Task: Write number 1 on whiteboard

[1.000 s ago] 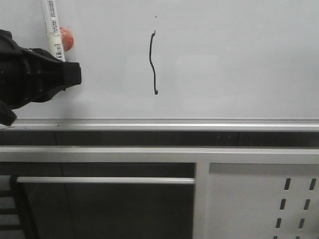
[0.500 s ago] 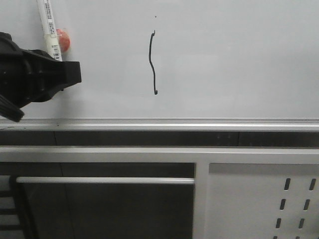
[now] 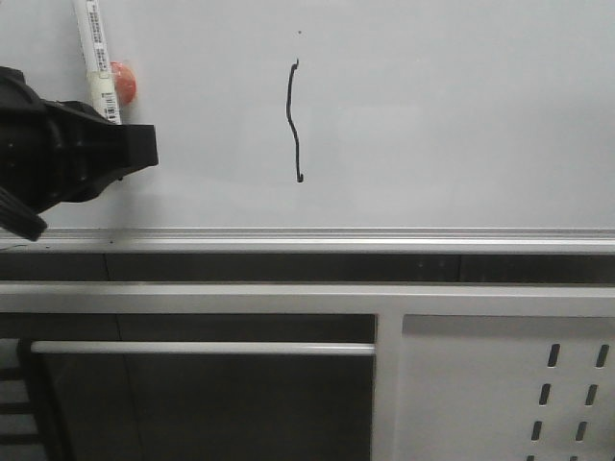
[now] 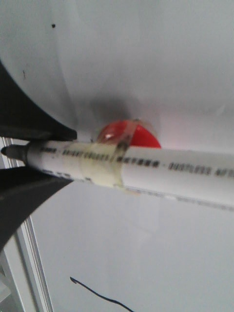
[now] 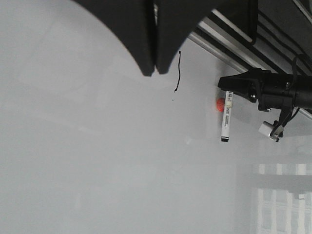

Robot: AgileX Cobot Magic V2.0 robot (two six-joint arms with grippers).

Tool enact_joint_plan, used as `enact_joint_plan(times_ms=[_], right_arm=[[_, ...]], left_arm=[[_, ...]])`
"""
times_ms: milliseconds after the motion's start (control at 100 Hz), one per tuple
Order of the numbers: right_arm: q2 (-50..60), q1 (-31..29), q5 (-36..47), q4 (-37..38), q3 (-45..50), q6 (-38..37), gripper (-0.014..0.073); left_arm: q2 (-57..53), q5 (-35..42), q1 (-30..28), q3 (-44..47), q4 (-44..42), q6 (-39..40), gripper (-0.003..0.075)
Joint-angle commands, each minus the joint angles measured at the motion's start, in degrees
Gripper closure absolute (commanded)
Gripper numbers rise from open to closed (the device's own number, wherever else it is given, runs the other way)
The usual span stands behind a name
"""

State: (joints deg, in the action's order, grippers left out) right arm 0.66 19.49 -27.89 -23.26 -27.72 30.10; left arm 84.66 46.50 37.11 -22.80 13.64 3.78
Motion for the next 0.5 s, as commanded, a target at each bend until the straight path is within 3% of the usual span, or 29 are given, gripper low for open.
enact_joint_plan(times_ms=[0, 490], right_arm=[[0.86, -0.38, 4.38, -0.19, -1.2, 0.07, 0.0665], [0.86, -0.38, 4.38, -0.19, -1.2, 0.07, 0.0665]], left_arm=[[-1.18, 4.07, -0.11, -1.36, -0.03, -1.97, 0.0738], [-1.18, 3.84, -0.11, -1.36, 3.22, -3.78, 0.0738]])
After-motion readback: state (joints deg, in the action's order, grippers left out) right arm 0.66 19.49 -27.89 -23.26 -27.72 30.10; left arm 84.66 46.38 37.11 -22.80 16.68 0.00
